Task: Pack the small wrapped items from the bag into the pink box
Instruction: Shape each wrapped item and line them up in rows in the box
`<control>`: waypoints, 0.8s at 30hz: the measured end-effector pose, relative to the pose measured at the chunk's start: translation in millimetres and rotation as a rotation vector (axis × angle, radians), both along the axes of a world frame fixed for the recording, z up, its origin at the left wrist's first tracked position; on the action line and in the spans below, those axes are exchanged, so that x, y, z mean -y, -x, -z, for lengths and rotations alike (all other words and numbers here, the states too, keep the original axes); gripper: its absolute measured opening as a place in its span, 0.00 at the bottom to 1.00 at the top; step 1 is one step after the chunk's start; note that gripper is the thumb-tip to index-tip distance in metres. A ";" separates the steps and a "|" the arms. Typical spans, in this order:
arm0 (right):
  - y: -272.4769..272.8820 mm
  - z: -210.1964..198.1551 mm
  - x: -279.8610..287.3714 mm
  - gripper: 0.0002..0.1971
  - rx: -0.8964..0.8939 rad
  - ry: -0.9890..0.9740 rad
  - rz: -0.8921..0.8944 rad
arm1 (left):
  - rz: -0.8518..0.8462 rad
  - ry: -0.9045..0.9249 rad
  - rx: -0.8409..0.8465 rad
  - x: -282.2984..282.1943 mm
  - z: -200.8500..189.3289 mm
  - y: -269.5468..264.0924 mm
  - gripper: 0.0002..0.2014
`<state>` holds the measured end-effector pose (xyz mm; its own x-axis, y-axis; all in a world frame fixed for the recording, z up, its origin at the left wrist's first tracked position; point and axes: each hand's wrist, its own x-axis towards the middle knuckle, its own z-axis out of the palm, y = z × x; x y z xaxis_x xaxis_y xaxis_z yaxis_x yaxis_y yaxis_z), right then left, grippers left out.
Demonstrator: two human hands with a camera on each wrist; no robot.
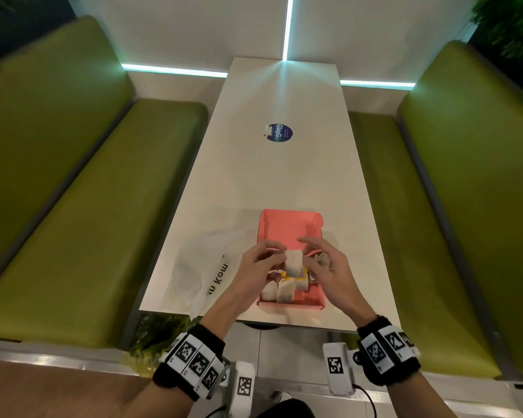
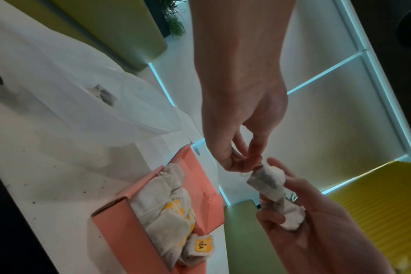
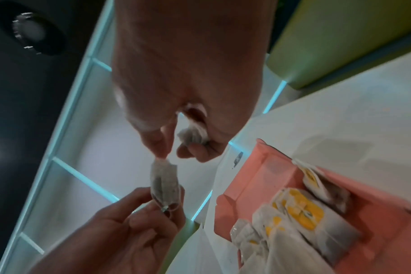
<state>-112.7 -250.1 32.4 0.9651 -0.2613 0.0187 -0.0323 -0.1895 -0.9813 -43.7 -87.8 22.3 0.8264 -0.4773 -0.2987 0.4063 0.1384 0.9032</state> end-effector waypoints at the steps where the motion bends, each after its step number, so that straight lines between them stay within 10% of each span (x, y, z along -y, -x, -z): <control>1: -1.2 -2.2 -0.3 0.17 -0.003 0.050 -0.053 | 0.025 0.006 -0.015 -0.7 -0.6 -1.3 0.06; 24: -19.2 -5.5 -0.5 0.06 0.050 0.089 0.009 | -0.048 -0.182 0.527 -0.2 -2.6 -0.3 0.05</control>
